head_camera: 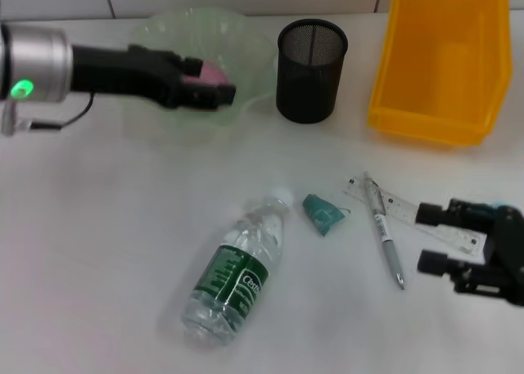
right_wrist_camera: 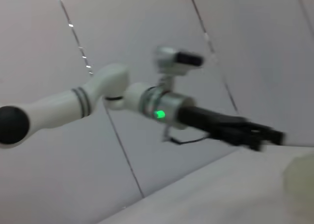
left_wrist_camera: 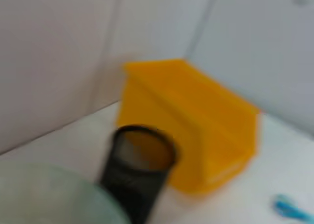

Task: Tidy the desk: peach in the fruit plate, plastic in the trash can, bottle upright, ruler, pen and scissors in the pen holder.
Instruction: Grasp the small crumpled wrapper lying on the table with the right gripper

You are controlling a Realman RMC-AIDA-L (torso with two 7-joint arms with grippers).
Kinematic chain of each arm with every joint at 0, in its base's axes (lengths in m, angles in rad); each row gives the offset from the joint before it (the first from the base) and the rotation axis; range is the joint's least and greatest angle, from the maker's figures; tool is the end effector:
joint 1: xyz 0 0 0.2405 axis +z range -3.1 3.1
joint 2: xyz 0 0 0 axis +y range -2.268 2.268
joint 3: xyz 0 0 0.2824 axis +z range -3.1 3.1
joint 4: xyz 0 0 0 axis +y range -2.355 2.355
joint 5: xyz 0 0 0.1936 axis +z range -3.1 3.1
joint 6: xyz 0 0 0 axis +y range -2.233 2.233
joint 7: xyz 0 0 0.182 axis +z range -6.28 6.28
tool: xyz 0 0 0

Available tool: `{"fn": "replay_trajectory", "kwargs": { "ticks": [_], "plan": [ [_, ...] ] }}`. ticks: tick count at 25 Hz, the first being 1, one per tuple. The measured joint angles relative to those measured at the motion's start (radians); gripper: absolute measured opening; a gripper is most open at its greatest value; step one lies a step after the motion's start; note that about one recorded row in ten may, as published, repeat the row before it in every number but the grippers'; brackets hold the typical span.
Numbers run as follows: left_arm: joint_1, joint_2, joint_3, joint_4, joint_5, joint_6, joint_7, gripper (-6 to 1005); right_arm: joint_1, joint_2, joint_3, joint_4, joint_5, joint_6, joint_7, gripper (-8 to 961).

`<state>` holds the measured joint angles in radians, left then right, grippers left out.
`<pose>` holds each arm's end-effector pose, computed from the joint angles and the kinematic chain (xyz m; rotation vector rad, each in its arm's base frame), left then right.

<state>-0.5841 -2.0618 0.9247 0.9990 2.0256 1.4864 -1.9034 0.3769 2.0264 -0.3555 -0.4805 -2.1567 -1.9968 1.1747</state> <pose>-0.2080 0.3820 -0.0219 -2.7383 -0.7705 -0.4760 0.2847 0.2420 -0.0141 -2.7231 0.6765 1.1301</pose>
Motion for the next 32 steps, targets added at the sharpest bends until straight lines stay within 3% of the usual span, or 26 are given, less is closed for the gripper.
{"fn": "replay_trajectory", "kwargs": {
  "ticks": [1,4,5,6,9,10,11,14,15,16,19,20,23,25,28,30,32],
  "plan": [
    [0.000,0.000,0.000,0.000,0.000,0.000,0.000,828,0.000,0.000,0.000,0.000,0.000,0.000,0.000,710],
    [0.077,0.016,-0.012,-0.040,-0.139,0.146,0.130,828,0.021,-0.026,0.016,-0.067,0.000,0.006,0.099,710],
    [0.117,0.024,-0.012,-0.084,-0.181,0.233,0.221,828,0.044,-0.036,0.011,-0.160,0.001,0.005,0.216,710],
    [0.117,0.024,-0.012,-0.084,-0.181,0.233,0.221,828,0.044,-0.036,0.011,-0.160,0.001,0.005,0.216,710],
    [0.163,0.027,-0.010,-0.139,-0.191,0.327,0.341,827,0.088,-0.040,-0.026,-0.332,-0.014,-0.010,0.402,710],
    [0.179,0.026,-0.005,-0.166,-0.186,0.346,0.381,827,0.119,-0.042,-0.101,-0.458,-0.032,-0.027,0.517,710],
    [0.179,0.026,-0.005,-0.166,-0.186,0.346,0.381,826,0.119,-0.042,-0.101,-0.458,-0.032,-0.027,0.517,710],
    [0.188,0.021,0.000,-0.212,-0.162,0.353,0.424,825,0.155,-0.041,-0.258,-0.667,-0.082,-0.043,0.668,710],
    [0.188,0.020,0.000,-0.222,-0.152,0.354,0.432,825,0.180,-0.038,-0.360,-0.789,-0.132,-0.053,0.757,709],
    [0.187,0.013,0.000,-0.237,-0.138,0.352,0.444,824,0.180,-0.038,-0.360,-0.789,-0.132,-0.053,0.757,709],
    [0.186,0.006,-0.001,-0.244,-0.131,0.342,0.451,823,0.208,-0.027,-0.478,-0.917,-0.189,-0.063,0.851,709],
    [0.186,0.006,-0.001,-0.244,-0.131,0.342,0.451,823,0.225,-0.015,-0.560,-0.983,-0.216,-0.060,0.893,709],
    [0.185,0.004,-0.002,-0.245,-0.130,0.334,0.454,821,0.240,-0.002,-0.614,-1.013,-0.248,-0.044,0.917,709],
    [0.171,0.002,-0.008,-0.255,-0.129,0.321,0.455,821,0.279,0.041,-0.682,-1.025,-0.355,0.007,0.954,709],
    [0.163,0.002,-0.008,-0.256,-0.129,0.319,0.452,819,0.297,0.056,-0.740,-1.003,-0.407,0.061,1.006,710],
    [0.158,0.002,-0.009,-0.258,-0.129,0.319,0.450,819,0.306,0.054,-0.868,-0.955,-0.423,0.168,1.117,710],
    [0.154,0.002,-0.010,-0.268,-0.131,0.317,0.450,818,0.306,0.054,-0.904,-0.942,-0.423,0.197,1.134,710]
  ]
}}
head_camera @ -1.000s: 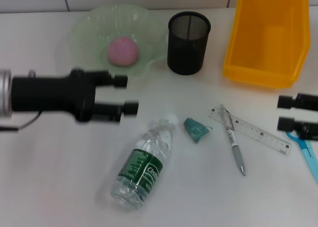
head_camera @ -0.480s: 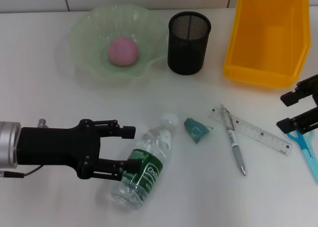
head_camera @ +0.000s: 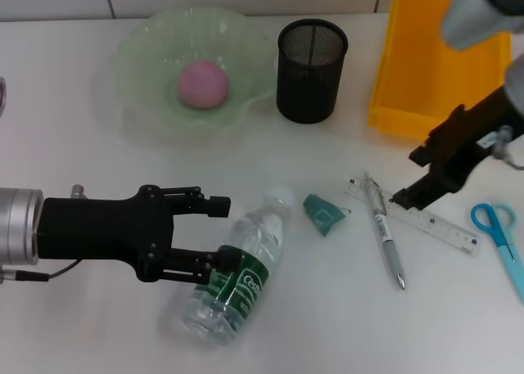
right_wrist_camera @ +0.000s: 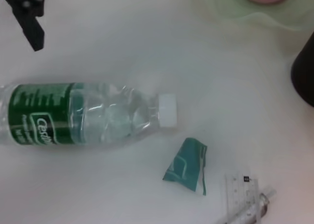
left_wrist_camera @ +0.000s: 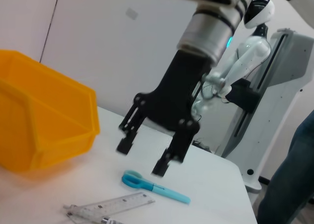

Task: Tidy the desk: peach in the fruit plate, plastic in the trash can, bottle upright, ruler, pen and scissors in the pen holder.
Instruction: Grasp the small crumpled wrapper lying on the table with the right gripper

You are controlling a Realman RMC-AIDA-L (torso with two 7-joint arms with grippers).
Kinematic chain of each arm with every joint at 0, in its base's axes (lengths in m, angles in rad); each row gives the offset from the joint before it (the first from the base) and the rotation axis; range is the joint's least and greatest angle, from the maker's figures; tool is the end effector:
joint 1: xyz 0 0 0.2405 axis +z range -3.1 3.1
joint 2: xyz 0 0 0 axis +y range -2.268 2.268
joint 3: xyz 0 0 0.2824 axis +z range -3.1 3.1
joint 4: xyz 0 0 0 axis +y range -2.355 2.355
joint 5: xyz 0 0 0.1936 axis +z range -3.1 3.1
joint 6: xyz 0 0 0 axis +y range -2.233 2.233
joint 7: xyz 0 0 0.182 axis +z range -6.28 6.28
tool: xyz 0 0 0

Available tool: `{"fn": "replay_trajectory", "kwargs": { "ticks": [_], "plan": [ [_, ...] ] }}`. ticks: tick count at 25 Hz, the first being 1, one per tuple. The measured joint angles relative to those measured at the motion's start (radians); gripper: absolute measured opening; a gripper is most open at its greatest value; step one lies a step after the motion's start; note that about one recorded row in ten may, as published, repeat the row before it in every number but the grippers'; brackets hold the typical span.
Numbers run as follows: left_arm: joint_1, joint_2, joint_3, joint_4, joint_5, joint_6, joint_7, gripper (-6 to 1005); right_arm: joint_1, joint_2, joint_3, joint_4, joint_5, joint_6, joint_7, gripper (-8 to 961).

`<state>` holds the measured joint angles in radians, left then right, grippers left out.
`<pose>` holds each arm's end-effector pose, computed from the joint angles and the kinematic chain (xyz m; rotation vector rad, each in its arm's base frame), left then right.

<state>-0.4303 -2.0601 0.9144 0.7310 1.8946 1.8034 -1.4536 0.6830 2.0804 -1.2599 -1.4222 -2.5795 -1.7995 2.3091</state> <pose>-0.2436 0.2762 -0.0484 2.9332 0.6060 0.7914 0.1923 0.3514 -0.0248 -2.8132 0.6240 -0.5682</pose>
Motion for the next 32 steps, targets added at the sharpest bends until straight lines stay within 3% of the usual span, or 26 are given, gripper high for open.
{"fn": "replay_trajectory", "kwargs": {
  "ticks": [16,32],
  "plan": [
    [-0.017,0.003,-0.029,-0.042,-0.005,-0.018,0.002,811,-0.009,0.006,-0.299,0.097,0.045,0.244,0.003,710],
    [-0.015,0.001,-0.029,-0.070,-0.001,-0.022,0.008,805,0.000,0.006,-0.426,0.203,0.085,0.426,-0.033,709]
  ]
}}
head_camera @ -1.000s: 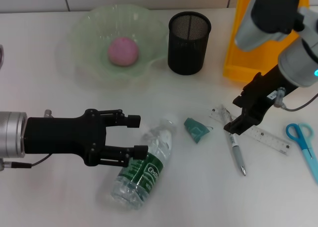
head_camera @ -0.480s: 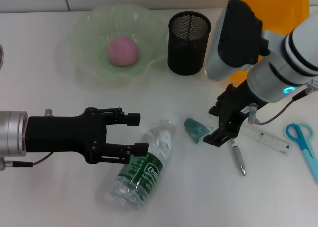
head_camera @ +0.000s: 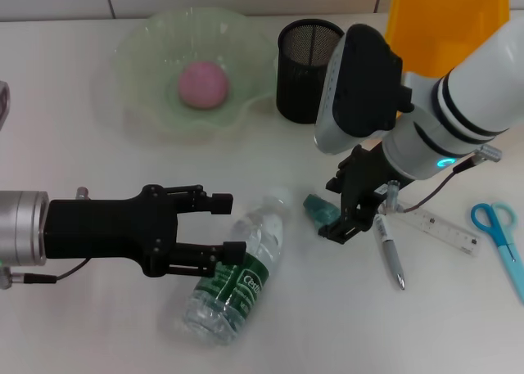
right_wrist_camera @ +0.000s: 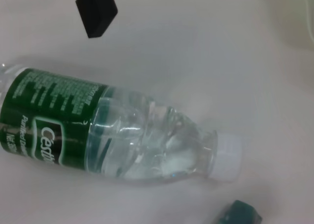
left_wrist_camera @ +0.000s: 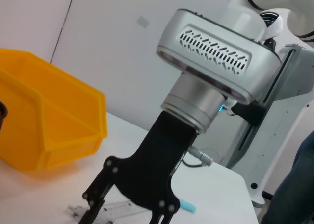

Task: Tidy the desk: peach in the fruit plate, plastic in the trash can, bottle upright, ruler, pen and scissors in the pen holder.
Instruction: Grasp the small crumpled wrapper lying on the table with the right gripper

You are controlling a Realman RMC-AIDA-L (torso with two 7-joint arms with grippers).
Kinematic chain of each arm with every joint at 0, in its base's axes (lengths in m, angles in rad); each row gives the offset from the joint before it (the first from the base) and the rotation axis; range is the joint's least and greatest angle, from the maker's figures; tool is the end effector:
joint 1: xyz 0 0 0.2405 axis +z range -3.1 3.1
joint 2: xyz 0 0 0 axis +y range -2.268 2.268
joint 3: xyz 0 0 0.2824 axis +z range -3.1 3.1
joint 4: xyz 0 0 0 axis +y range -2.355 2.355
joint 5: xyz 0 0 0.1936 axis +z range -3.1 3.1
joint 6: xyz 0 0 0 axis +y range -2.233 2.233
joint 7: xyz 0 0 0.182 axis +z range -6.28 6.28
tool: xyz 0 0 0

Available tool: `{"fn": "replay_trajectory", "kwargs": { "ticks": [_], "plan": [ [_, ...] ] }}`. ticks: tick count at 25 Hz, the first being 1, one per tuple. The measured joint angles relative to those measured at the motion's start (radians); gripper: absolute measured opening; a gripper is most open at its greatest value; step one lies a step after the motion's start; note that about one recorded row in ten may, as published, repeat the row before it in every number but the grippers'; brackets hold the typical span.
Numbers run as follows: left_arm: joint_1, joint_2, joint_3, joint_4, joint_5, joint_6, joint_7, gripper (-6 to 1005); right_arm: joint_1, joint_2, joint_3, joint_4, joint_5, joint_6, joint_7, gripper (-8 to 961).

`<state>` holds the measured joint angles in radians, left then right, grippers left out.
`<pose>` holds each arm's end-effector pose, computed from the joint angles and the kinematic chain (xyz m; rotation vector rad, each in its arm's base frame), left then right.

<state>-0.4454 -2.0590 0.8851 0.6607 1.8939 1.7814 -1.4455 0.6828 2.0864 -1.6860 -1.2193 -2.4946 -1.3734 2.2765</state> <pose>-0.2459 0.2794 -0.0528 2.9148 0.6800 0.8362 0.1895 0.3511 -0.1132 -2.8836 0.2495 -0.6147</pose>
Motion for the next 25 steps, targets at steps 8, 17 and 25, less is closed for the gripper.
{"fn": "replay_trajectory", "kwargs": {
  "ticks": [8,17,25],
  "plan": [
    [0.000,-0.001,0.000,-0.001,0.002,0.001,0.002,802,0.003,0.002,-0.031,0.036,0.016,0.055,-0.009,709],
    [-0.001,-0.001,0.000,-0.001,0.002,0.001,0.002,798,0.025,0.003,-0.040,0.093,0.046,0.100,-0.009,701],
    [-0.001,-0.002,0.002,-0.011,0.002,-0.009,0.002,795,0.042,0.003,-0.040,0.135,0.049,0.137,-0.005,630]
  ]
}}
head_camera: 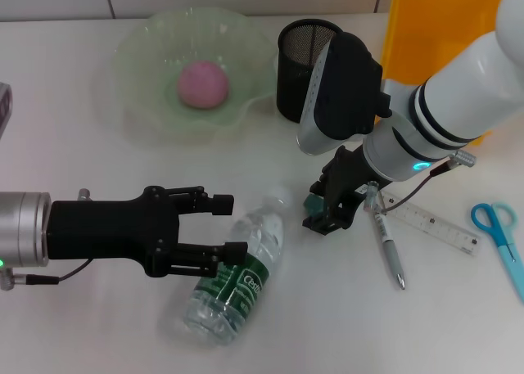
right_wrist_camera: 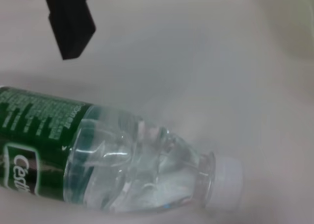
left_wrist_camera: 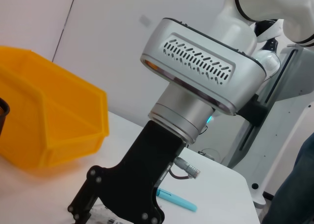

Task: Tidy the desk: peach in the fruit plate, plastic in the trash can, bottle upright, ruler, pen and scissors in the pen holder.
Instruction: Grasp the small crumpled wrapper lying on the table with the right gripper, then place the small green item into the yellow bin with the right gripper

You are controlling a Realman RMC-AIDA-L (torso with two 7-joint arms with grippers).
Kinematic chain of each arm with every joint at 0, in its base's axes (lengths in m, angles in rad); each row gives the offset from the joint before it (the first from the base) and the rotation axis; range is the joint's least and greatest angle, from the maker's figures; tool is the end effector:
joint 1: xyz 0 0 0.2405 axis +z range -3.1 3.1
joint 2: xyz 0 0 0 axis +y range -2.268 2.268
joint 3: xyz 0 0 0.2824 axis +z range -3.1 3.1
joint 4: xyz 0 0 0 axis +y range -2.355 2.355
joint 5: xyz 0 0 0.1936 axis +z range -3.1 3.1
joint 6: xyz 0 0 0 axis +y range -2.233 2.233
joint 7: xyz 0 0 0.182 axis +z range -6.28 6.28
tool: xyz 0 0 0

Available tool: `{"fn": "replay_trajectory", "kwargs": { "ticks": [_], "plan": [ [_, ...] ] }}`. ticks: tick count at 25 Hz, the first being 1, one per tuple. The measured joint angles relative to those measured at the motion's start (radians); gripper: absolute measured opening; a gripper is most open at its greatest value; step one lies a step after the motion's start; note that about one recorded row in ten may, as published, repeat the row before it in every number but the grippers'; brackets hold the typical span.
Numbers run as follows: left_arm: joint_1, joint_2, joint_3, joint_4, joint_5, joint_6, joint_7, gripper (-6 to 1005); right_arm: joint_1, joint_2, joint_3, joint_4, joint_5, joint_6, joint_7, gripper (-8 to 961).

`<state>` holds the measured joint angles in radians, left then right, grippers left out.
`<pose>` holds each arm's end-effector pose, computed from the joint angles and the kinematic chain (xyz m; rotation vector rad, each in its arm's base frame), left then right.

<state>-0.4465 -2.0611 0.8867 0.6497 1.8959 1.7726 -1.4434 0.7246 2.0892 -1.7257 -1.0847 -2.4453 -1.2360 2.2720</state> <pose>-0.2467 0.2792 -0.0554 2.9120 0.6927 0.8345 0.1917 0.3613 -0.1322 -2.8756 0.2692 -0.5668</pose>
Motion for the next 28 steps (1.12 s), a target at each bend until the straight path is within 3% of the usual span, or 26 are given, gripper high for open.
{"fn": "replay_trajectory", "kwargs": {
  "ticks": [14,21,28],
  "plan": [
    [0.003,-0.001,-0.002,-0.001,0.000,-0.006,0.001,789,0.013,0.000,0.000,0.025,0.000,0.004,0.004,468],
    [0.006,-0.001,-0.002,-0.001,-0.002,-0.006,0.001,786,0.008,0.000,0.008,0.012,0.003,-0.001,0.004,286],
    [0.010,0.000,-0.002,-0.001,-0.004,-0.006,0.001,784,-0.026,-0.007,0.069,-0.052,0.033,-0.033,-0.002,251]
  ]
}}
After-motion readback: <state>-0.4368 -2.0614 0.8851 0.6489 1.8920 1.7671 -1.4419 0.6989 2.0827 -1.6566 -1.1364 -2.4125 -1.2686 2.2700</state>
